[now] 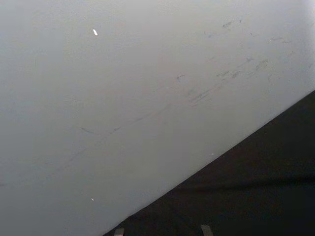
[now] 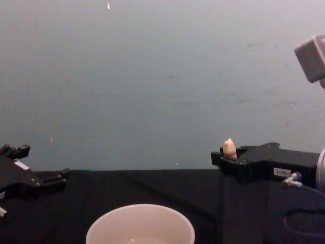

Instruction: Pick up the stirring spoon with one hand, stir inside the cup, then place it back in its original position.

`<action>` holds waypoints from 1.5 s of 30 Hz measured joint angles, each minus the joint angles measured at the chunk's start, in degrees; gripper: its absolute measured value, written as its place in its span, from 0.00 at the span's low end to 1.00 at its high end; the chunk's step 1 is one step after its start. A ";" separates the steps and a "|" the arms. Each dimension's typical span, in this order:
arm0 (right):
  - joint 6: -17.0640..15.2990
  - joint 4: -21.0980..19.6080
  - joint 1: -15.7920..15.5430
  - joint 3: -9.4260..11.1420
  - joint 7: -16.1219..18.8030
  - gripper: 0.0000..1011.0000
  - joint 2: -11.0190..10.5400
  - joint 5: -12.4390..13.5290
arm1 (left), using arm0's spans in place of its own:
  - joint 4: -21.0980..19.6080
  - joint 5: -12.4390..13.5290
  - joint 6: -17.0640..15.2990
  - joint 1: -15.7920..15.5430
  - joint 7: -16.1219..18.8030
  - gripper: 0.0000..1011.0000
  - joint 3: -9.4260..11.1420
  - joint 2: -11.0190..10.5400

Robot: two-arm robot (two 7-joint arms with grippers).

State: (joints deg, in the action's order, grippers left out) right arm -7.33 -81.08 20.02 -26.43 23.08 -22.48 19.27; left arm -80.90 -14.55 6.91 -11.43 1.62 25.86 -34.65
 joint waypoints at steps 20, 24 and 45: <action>-0.79 -6.12 -2.80 3.35 0.24 0.19 -0.73 1.29 | 0.00 0.00 0.00 0.00 0.00 0.99 0.00 0.00; -1.31 -8.80 -3.68 4.71 -0.59 0.19 -0.97 2.33 | 0.00 0.00 0.00 0.00 0.00 0.99 0.00 0.00; -2.68 -19.75 -5.76 8.86 -4.97 0.19 -1.16 7.23 | 0.00 0.00 0.00 0.00 0.00 0.99 0.00 0.00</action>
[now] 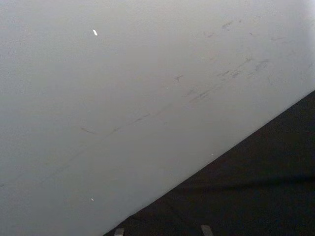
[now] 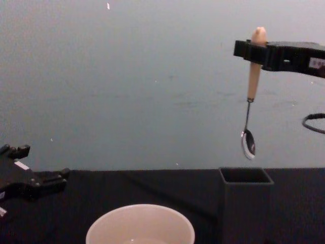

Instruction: Pick up the stirring spoon with one hand, stir inside the cup, then place it back in its original position.

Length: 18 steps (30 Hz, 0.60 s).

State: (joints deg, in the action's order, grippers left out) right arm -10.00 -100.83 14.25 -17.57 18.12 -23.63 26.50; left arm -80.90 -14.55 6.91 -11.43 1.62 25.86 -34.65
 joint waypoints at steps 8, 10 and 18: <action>0.81 0.02 0.64 -3.26 0.71 0.19 1.31 -0.70 | 0.00 0.00 0.00 0.00 0.00 0.99 0.00 0.00; 0.95 0.34 0.86 -4.49 1.18 0.19 1.64 -1.11 | 0.00 0.00 0.00 0.00 0.00 0.99 0.00 0.00; 2.74 2.37 1.16 -7.78 3.12 0.19 2.76 -2.19 | 0.00 0.00 0.00 0.00 0.00 0.99 0.00 0.00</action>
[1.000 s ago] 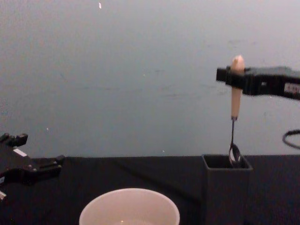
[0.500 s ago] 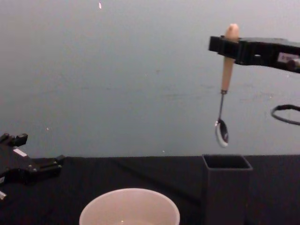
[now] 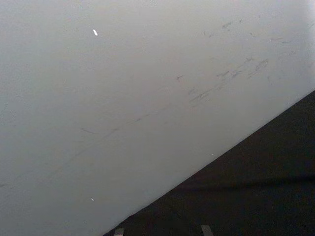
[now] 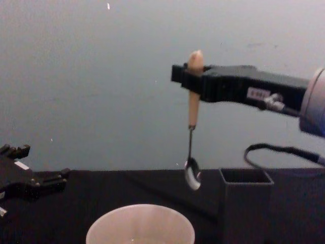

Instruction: Pick up the stirring spoon with one hand, stir inside the cup, then place it back in its original position.

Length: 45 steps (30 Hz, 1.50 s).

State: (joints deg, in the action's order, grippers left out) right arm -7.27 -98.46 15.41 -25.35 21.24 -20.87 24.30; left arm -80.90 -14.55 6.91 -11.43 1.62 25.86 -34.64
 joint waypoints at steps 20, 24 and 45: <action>11.08 11.73 0.68 -4.18 5.99 0.19 4.38 -0.80 | 0.00 0.00 0.00 0.00 0.00 0.99 0.00 0.00; 12.64 14.54 1.29 -4.66 7.19 0.19 5.46 -0.52 | 0.00 0.00 0.00 0.00 0.00 0.99 0.00 0.00; 14.96 25.43 3.76 -5.87 7.68 0.19 9.50 -3.05 | 0.00 0.00 0.00 0.00 0.00 0.99 0.00 0.00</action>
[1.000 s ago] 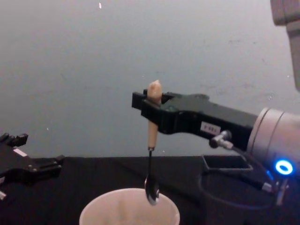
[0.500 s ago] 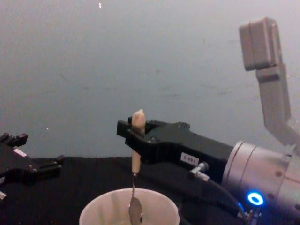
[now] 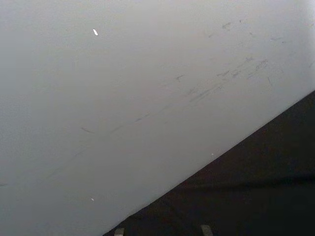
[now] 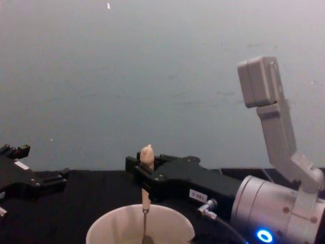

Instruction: Pick up the stirring spoon with one hand, stir inside the cup, then place it back in its original position.

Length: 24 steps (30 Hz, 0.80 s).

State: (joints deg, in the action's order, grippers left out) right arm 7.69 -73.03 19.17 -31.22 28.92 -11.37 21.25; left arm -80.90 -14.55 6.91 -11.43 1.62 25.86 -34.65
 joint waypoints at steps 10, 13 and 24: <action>-0.24 0.15 -0.17 0.94 -0.11 0.19 0.00 -0.22 | 0.00 0.00 0.00 0.00 0.00 0.99 0.00 0.00; -0.39 -0.55 -0.55 1.32 0.04 0.19 -0.43 0.02 | 0.00 0.00 0.00 0.00 0.00 0.99 0.00 0.00; -1.54 -5.07 -3.05 2.42 1.29 0.19 -3.06 1.99 | 0.00 0.00 0.00 0.00 0.00 0.99 0.00 0.00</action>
State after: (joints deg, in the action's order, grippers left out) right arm 6.15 -78.09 16.12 -28.81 30.20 -14.43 23.24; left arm -80.90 -14.55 6.91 -11.43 1.62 25.86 -34.64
